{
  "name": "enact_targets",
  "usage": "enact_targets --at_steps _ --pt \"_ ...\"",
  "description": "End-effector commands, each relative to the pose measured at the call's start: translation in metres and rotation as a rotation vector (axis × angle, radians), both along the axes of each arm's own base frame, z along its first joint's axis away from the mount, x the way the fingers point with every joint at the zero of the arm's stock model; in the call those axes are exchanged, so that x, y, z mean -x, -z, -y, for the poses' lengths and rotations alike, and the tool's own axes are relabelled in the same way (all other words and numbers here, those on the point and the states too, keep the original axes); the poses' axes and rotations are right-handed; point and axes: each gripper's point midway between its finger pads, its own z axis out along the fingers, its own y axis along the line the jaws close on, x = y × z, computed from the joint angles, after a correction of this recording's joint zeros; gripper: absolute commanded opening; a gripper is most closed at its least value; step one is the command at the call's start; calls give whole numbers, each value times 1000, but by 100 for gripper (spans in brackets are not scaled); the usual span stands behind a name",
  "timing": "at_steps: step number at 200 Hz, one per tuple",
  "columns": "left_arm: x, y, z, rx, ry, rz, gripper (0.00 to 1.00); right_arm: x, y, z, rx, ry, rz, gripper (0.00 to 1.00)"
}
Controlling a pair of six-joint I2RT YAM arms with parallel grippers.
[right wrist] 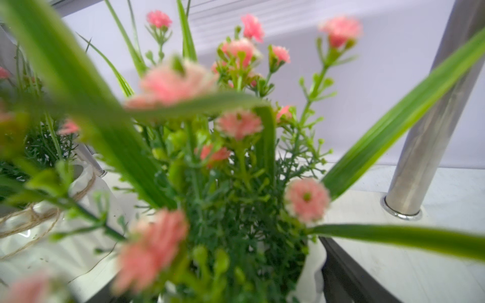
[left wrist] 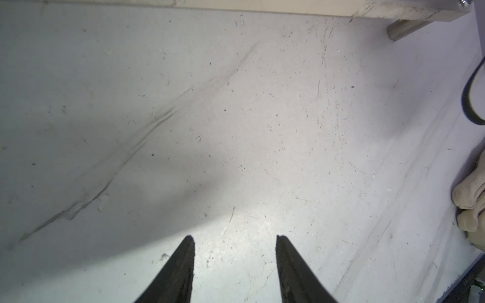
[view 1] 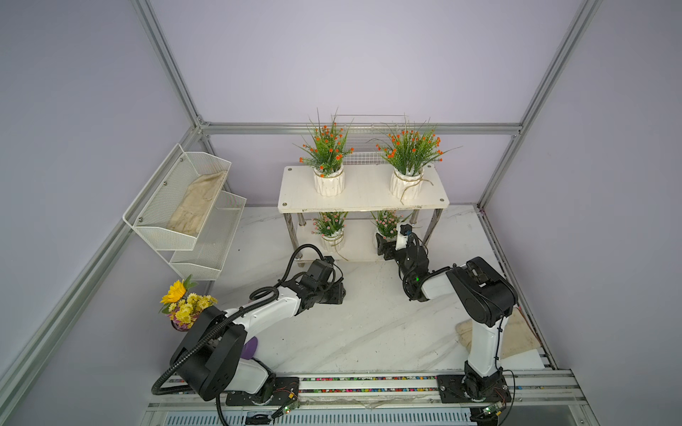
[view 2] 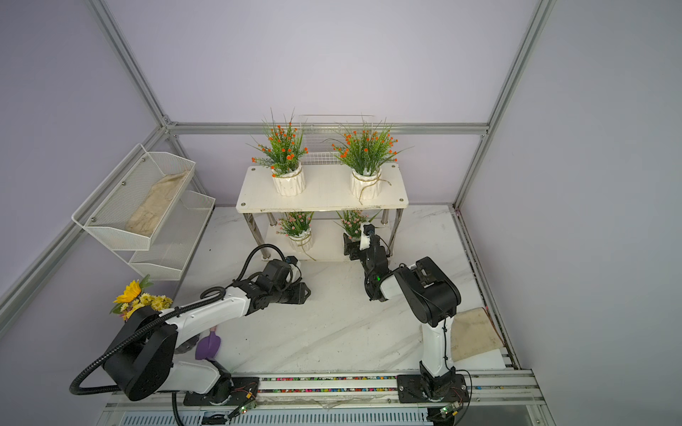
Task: Place the baby's breath potted plants on the rack by color
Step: Place the baby's breath potted plant on the rack.
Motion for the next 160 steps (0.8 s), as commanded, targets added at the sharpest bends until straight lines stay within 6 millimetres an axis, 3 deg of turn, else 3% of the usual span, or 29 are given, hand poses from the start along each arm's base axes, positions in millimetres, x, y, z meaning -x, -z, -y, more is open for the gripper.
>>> enact_targets --at_steps 1,40,68,114,160 --pt "-1 -4 -7 5 -30 23 53 0 -4 0 -10 -13 19 88" --pt "-3 -5 -10 -8 -52 34 57 4 -13 -3 -2 -37 9 97" --pt "-6 -6 -13 -17 -69 44 60 8 -21 -7 11 -71 -14 97" --pt "-10 -14 -22 -44 -102 81 66 23 -36 4 10 -52 -59 97" --pt "-11 -34 -42 -115 -152 146 68 54 -12 25 -10 -4 -210 97"
